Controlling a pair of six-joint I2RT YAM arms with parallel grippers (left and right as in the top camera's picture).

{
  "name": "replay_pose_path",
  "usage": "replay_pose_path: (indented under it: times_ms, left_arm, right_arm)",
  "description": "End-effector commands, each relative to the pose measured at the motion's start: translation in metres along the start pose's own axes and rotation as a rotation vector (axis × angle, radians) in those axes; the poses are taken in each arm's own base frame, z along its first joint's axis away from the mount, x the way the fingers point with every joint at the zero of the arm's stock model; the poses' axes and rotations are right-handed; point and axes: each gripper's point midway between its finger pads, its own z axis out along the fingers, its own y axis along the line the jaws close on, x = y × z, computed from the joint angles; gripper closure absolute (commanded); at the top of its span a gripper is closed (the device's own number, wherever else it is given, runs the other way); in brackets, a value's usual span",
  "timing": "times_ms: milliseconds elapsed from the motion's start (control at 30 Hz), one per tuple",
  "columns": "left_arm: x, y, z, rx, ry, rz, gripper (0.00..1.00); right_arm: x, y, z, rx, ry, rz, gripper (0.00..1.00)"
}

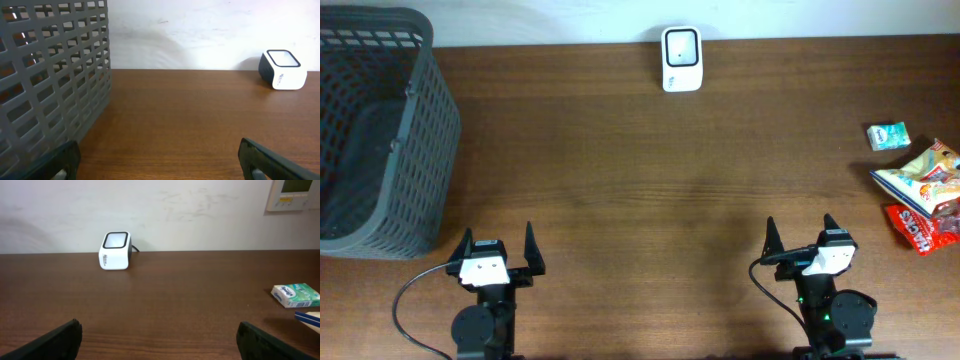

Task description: Scan the item barcode

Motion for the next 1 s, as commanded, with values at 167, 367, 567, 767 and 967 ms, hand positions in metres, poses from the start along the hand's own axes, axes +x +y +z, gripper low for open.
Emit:
replay_pose_path:
  times_ms: [167, 367, 567, 767, 967]
  left_arm:
    - [0.0010, -0.0010, -0.0002, 0.009, 0.001, 0.015, 0.01]
    - [0.0010, -0.0010, -0.0002, 0.009, 0.001, 0.015, 0.01]
    - [0.0010, -0.0010, -0.0002, 0.009, 0.001, 0.015, 0.01]
    - [0.0010, -0.0010, -0.0002, 0.009, 0.001, 0.015, 0.01]
    - [0.0010, -0.0010, -0.0002, 0.009, 0.001, 0.015, 0.01]
  right_arm:
    - [0.0026, -0.0011, 0.0001, 0.004, 0.003, -0.009, 0.02]
    - [0.0027, -0.0011, 0.0001, 0.004, 0.003, -0.009, 0.02]
    - [0.0027, -0.0011, 0.0001, 0.004, 0.003, -0.009, 0.02]
    - [0.0026, -0.0011, 0.0001, 0.004, 0.003, -0.009, 0.02]
    - [0.0026, -0.0011, 0.0001, 0.004, 0.003, -0.009, 0.02]
